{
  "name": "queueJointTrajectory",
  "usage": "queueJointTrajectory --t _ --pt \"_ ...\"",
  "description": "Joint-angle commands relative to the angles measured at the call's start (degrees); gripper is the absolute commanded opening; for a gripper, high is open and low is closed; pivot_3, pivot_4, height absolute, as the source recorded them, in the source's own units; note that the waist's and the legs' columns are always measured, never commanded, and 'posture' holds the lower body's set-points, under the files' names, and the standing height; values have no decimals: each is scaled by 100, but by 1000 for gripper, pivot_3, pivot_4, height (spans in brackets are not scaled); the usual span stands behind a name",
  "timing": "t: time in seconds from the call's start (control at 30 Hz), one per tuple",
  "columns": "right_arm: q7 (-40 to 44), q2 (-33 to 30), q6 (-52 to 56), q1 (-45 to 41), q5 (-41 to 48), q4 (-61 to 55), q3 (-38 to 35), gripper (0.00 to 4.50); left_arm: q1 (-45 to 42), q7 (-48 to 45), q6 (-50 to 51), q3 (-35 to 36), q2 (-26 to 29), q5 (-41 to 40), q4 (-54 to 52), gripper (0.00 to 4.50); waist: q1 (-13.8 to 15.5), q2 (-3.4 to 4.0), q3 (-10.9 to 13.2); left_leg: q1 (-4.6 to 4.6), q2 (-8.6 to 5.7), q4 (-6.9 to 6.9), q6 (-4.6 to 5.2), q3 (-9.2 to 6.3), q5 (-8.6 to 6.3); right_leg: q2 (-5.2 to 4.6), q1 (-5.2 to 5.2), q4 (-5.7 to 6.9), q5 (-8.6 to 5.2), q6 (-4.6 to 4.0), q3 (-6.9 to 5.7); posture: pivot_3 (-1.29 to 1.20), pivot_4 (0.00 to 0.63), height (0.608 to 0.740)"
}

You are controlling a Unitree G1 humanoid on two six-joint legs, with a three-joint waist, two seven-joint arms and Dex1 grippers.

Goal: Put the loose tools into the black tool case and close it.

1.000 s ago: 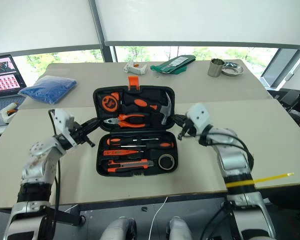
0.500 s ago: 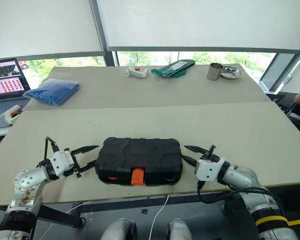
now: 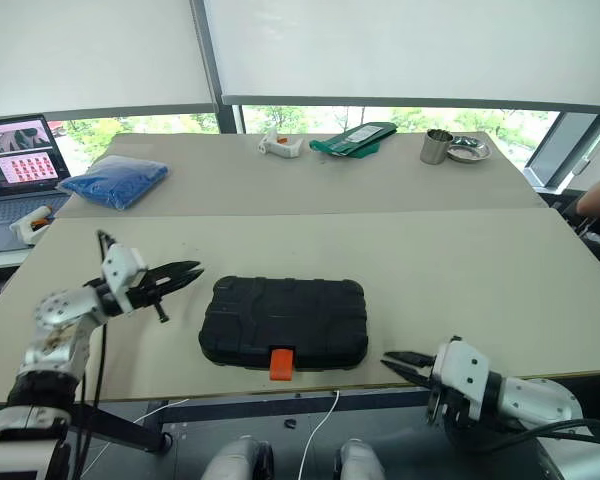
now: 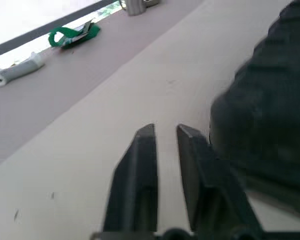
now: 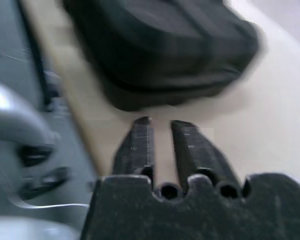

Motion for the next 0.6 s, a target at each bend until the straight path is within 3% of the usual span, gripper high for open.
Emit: queueJointTrajectory --t 0.03,0.33,0.6 --pt "81 58 731 -149 3 -718 388 7 -632 -5 23 -334 -131 420 637 97 -15 -5 1 0 -1 0 2 -2 1 3 1 0 1 2 -1 0 150 740" --pt "-218 808 2046 -1323 -715 -550 1340 7 -1735 -500 -479 -901 -250 1164 2383 97 -20 -28 5 -44 -4 6 9 -1 4 6 -36 -3 13 23 -3 0 150 740" --pt "-621 1470 1652 -2464 -1330 614 1052 7 -1319 -875 -164 -631 -321 804 2010 97 -42 -39 12 -58 0 22 10 4 4 7 -45 3 19 25 -10 0 150 740"
